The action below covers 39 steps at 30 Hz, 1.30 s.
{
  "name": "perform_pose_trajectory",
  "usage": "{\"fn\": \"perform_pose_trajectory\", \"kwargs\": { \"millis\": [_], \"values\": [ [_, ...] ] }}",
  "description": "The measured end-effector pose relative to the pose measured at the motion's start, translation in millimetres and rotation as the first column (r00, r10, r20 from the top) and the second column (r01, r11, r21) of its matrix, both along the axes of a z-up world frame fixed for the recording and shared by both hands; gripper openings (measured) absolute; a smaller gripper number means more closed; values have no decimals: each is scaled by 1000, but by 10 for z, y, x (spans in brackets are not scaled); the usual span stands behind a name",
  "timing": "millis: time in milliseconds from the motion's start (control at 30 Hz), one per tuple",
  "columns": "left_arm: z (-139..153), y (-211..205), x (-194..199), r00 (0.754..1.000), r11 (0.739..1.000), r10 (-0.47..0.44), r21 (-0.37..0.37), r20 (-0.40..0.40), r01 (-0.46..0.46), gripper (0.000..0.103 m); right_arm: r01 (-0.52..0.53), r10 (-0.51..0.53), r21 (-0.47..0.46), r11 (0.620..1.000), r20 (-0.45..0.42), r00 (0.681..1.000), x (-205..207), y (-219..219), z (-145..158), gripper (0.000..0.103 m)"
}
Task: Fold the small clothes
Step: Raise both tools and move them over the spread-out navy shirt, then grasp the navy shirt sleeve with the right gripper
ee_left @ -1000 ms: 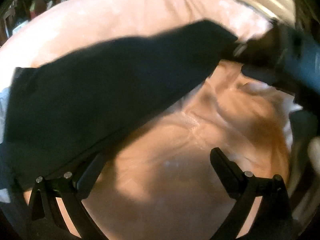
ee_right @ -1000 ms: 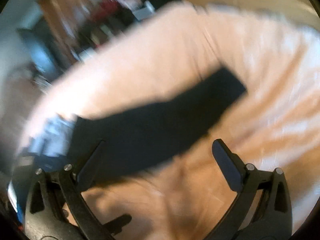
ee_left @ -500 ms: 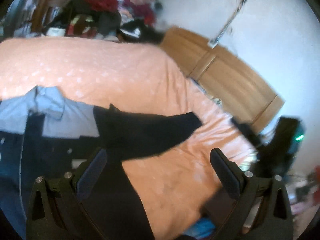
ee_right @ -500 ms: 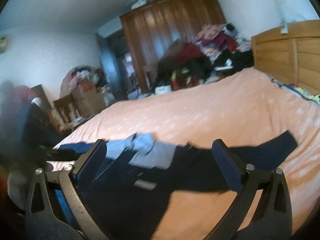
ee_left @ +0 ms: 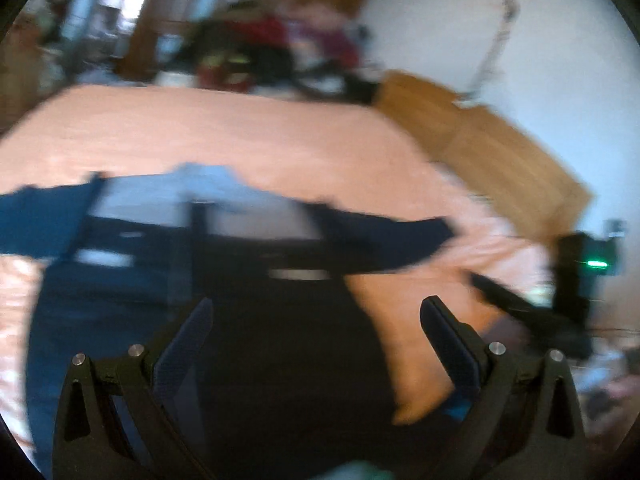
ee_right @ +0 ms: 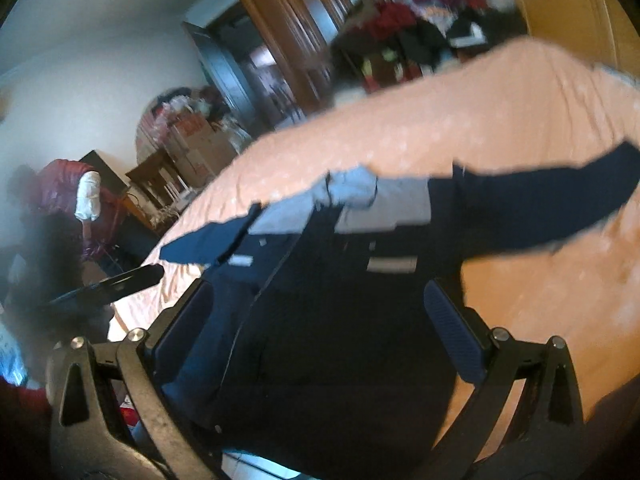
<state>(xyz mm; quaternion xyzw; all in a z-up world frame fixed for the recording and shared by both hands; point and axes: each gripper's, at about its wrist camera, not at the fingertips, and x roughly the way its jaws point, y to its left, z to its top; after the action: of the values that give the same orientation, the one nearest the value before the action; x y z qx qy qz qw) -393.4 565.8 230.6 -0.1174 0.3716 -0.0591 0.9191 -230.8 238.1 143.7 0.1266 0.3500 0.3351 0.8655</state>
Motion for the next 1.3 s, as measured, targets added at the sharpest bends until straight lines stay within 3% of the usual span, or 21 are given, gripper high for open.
{"fn": "perform_pose_trajectory", "kwargs": {
  "millis": [100,200,333,367,400,500,633,700,833,933,1100,1167,1233,1300],
  "values": [
    [-416,545,192,982,979,167,132,-85,-155,103,6,-10,-46,999,-84,996,168,258,-320,103],
    [-964,1136,422,929,942,302,215,-214,-257,103,7,-30,-157,988,-142,989,345,562,-640,103],
    [-1662,1493,616,868,930,336,271,-366,-246,103,4,-75,-311,950,-216,973,539,824,-1208,103],
    [-1739,1486,630,871,930,329,283,-364,-233,103,1,-85,-348,937,-226,971,560,861,-1340,103],
    [-1762,1425,638,886,925,318,317,-336,-212,103,3,-86,-371,928,-208,974,535,886,-1415,103],
    [-1812,1384,665,883,920,324,333,-340,-209,103,23,-77,-395,918,-120,990,404,902,-1421,103],
    [-1770,1482,736,855,907,402,271,-328,-322,103,58,-110,-342,938,-134,985,367,807,-1427,103],
    [-1788,1405,783,833,883,453,289,-318,-370,103,78,-130,-313,946,-149,980,356,767,-1442,103],
    [-1776,1428,781,814,847,514,308,-269,-433,103,104,-166,-344,933,-156,974,379,880,-1491,103],
    [-1764,1435,791,819,847,510,317,-263,-426,103,97,-164,-365,926,-158,974,405,933,-1526,103],
    [-1745,1406,912,903,887,329,417,-275,-196,103,15,-83,-347,938,-182,980,422,863,-1492,103],
    [-1765,1485,949,911,917,259,379,-320,-128,103,5,-75,-297,955,-226,971,463,711,-1415,103],
    [-1778,1583,993,908,939,239,320,-344,-126,103,32,-91,-208,978,-282,955,589,466,-1321,103],
    [-1789,1591,1005,910,940,244,314,-336,-136,103,94,-127,-122,988,-296,947,756,119,-1180,102]
  ]
}}
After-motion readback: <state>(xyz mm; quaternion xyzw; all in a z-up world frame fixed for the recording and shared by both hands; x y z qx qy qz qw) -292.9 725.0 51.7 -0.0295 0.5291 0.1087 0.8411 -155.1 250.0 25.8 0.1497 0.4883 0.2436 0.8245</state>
